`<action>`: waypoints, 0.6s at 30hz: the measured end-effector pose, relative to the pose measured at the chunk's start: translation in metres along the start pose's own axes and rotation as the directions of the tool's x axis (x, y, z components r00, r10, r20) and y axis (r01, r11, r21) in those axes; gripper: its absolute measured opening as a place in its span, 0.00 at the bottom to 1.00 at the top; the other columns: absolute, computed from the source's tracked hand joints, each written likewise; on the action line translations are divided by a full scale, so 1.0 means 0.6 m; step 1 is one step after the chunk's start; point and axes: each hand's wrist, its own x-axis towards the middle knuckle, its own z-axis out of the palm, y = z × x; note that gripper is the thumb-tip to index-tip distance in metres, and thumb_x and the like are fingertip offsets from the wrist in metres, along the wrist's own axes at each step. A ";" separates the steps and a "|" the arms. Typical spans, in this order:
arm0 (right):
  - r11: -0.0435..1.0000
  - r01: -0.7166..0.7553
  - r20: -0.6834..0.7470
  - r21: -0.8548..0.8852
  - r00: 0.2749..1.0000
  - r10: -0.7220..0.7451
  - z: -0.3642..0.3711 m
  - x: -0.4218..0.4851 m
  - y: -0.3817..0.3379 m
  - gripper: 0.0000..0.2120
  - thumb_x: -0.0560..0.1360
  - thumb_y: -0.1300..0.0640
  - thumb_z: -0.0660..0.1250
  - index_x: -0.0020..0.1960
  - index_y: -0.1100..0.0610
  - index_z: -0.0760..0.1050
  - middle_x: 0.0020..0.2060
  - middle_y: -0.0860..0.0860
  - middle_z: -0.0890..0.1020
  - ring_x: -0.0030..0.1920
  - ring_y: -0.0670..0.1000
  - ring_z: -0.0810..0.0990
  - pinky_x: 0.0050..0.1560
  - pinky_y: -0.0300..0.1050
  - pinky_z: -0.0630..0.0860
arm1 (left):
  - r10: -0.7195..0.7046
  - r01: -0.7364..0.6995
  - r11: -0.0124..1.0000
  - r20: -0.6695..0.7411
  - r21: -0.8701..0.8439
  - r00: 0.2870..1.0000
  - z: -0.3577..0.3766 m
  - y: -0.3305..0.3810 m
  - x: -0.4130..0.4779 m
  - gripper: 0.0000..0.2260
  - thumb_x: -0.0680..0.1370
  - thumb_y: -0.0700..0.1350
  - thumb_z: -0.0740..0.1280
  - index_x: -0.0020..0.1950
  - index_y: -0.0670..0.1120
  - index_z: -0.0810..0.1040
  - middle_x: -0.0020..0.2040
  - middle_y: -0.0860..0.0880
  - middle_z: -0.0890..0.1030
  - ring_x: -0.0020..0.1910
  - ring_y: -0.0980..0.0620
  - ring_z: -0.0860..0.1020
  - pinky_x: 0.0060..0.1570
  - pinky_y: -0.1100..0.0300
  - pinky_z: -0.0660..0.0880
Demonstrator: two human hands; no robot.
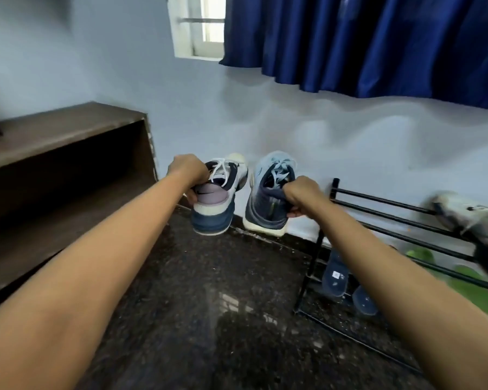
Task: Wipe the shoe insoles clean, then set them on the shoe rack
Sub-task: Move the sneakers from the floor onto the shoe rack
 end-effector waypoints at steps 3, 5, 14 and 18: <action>0.999 0.025 0.069 -0.030 0.997 -0.023 0.100 -0.004 0.012 0.06 0.73 0.62 0.64 0.37 0.59 0.70 0.39 0.58 0.79 0.31 0.56 0.79 0.26 0.45 0.79 | -0.013 0.018 0.997 -0.076 0.068 0.997 0.032 -0.102 0.035 0.09 0.77 0.41 0.60 0.44 0.36 0.75 0.30 0.40 0.82 0.32 0.48 0.84 0.35 0.57 0.80; 0.995 0.044 0.110 -0.085 0.993 -0.034 0.168 -0.007 0.031 0.05 0.74 0.63 0.62 0.39 0.62 0.70 0.38 0.58 0.76 0.29 0.55 0.76 0.20 0.41 0.72 | -0.098 0.100 0.995 -0.108 0.021 0.989 0.066 -0.165 0.061 0.10 0.77 0.41 0.60 0.47 0.36 0.77 0.36 0.38 0.82 0.31 0.44 0.83 0.30 0.58 0.77; 0.972 -0.001 0.284 -0.237 0.956 0.070 0.445 -0.010 0.150 0.05 0.77 0.60 0.56 0.43 0.60 0.69 0.44 0.57 0.75 0.40 0.56 0.74 0.36 0.46 0.69 | -0.324 0.319 0.946 -0.098 -0.064 0.941 0.225 -0.423 0.087 0.11 0.75 0.41 0.61 0.49 0.36 0.80 0.46 0.36 0.83 0.44 0.38 0.83 0.42 0.52 0.81; 0.953 0.049 0.365 -0.299 0.929 0.067 0.535 -0.016 0.201 0.10 0.78 0.62 0.55 0.52 0.63 0.74 0.51 0.60 0.78 0.50 0.60 0.78 0.46 0.49 0.74 | -0.388 0.382 0.921 -0.112 -0.072 0.915 0.286 -0.502 0.071 0.13 0.76 0.40 0.63 0.56 0.35 0.79 0.54 0.35 0.80 0.53 0.35 0.80 0.50 0.49 0.78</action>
